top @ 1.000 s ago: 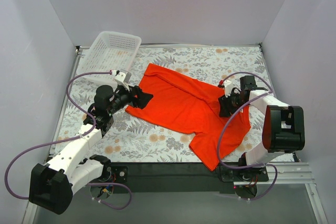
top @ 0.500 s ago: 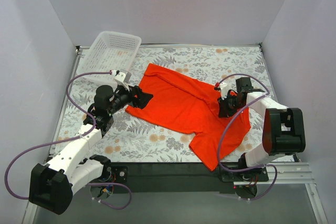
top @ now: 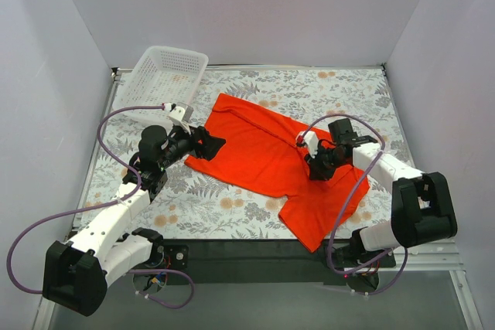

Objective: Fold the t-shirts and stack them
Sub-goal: Fold the tshirt

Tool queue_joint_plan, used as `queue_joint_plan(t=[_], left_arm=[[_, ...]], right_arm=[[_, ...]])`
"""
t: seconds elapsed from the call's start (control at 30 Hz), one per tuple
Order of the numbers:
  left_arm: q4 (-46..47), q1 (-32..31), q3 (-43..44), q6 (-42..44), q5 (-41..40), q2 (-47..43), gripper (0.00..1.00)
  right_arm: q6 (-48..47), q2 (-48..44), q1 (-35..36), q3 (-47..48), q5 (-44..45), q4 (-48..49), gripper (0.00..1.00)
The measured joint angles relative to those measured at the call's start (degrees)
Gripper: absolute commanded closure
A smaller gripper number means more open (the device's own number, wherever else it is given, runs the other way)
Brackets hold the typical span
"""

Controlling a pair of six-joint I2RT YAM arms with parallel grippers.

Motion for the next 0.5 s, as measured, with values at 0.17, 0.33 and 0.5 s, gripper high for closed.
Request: queue_joint_plan(t=[0.17, 0.33, 0.5], left_arm=[[0.0, 0.0, 0.0, 0.0, -0.2, 0.0, 0.32], [0.0, 0.0, 0.0, 0.0, -0.2, 0.0, 0.32], [-0.3, 0.0, 0.0, 0.0, -0.2, 0.0, 0.32]], right_arm=[[-4.3, 0.2, 4.1, -1.1, 0.9, -2.6, 0.52], [-4.8, -1.2, 4.0, -1.1, 2.0, -3.5, 0.54], [2.9, -1.0, 2.9, 0.8, 2.5, 0.1, 0.52]])
